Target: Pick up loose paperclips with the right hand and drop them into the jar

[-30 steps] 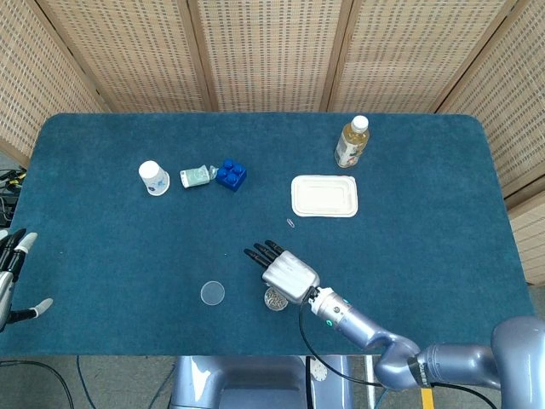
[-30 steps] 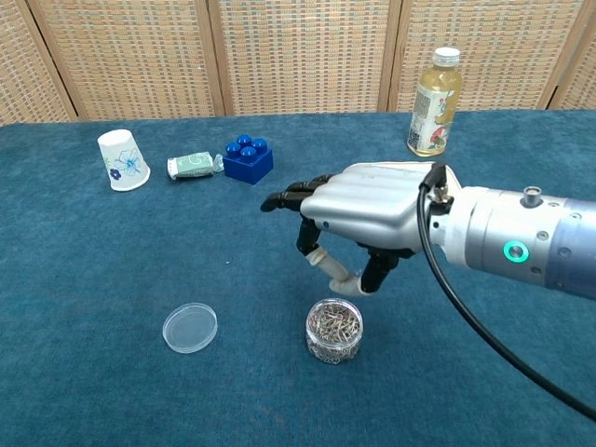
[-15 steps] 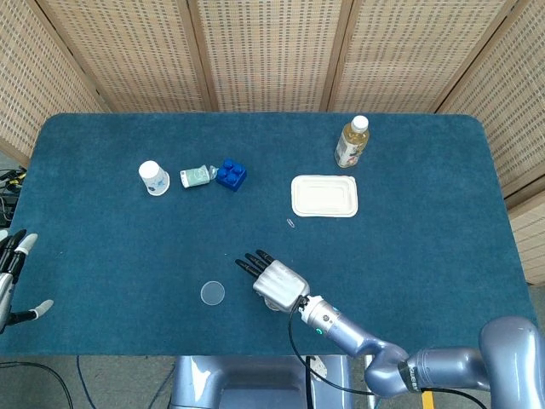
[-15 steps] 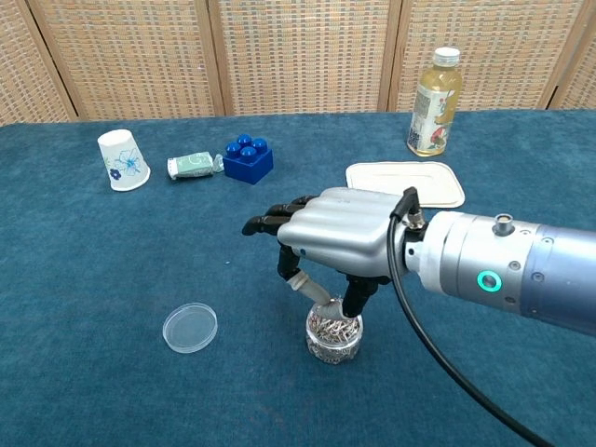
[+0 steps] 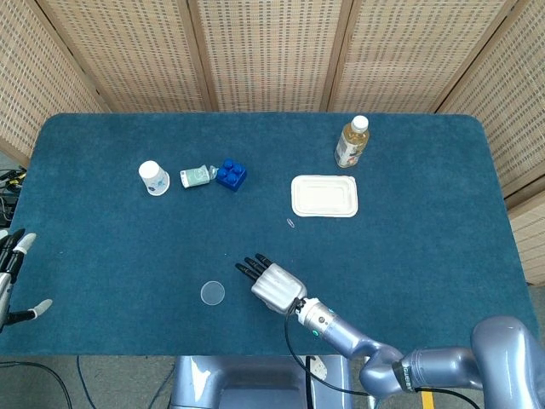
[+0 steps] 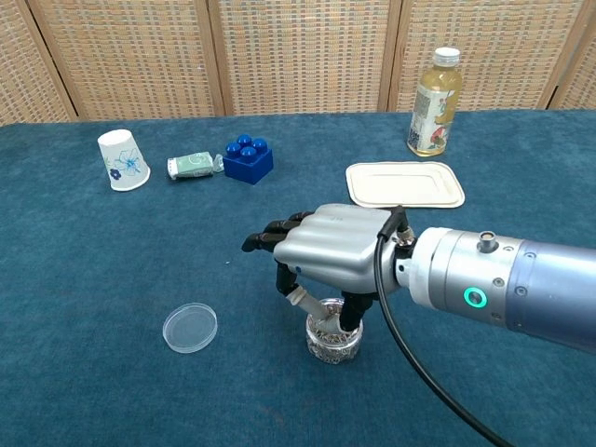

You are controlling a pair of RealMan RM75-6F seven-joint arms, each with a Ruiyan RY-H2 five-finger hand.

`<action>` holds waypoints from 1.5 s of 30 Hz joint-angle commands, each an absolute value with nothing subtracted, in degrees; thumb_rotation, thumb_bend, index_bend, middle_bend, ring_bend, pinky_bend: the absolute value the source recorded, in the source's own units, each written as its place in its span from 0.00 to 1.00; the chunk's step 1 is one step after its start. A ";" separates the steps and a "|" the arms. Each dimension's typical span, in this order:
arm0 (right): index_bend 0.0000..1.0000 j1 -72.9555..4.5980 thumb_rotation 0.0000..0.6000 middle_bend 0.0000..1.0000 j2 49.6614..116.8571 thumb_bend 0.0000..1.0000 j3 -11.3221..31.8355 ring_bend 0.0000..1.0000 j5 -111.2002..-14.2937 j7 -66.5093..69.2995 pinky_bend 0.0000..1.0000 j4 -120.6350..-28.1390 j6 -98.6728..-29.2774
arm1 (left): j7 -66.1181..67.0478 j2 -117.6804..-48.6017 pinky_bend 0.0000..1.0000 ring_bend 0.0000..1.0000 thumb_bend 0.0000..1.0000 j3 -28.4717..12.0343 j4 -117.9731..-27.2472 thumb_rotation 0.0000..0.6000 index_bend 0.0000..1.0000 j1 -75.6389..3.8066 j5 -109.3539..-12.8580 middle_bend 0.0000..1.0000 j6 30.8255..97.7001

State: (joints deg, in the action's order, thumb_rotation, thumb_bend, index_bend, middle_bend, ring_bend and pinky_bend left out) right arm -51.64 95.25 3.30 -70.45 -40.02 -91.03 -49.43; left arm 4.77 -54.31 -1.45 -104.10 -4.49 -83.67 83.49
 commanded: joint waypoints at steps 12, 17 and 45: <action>0.58 -51.97 1.00 0.04 93.84 0.30 2.41 0.00 -71.44 -39.97 0.10 -91.77 -49.05 | 4.61 -54.18 0.00 0.00 0.00 -1.46 -104.17 1.00 0.00 -4.45 -83.83 0.00 83.54; 0.55 -52.03 1.00 0.04 93.75 0.30 2.54 0.00 -71.67 -39.81 0.10 -91.85 -49.28 | 4.55 -54.19 0.00 0.00 0.00 -1.49 -104.07 1.00 0.00 -4.40 -83.87 0.00 83.63; 0.17 -35.99 1.00 0.00 68.75 0.03 -2.39 0.00 -87.07 -29.33 0.01 -99.37 -72.90 | 4.33 -54.17 0.00 0.00 0.00 -0.85 -104.07 1.00 0.00 -3.37 -86.23 0.00 85.63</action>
State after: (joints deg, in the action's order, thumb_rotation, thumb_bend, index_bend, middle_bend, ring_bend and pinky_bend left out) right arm -39.57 71.25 -0.56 -86.08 -31.69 -100.43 -69.56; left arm 4.14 -54.05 -0.99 -104.04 -3.46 -86.06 85.48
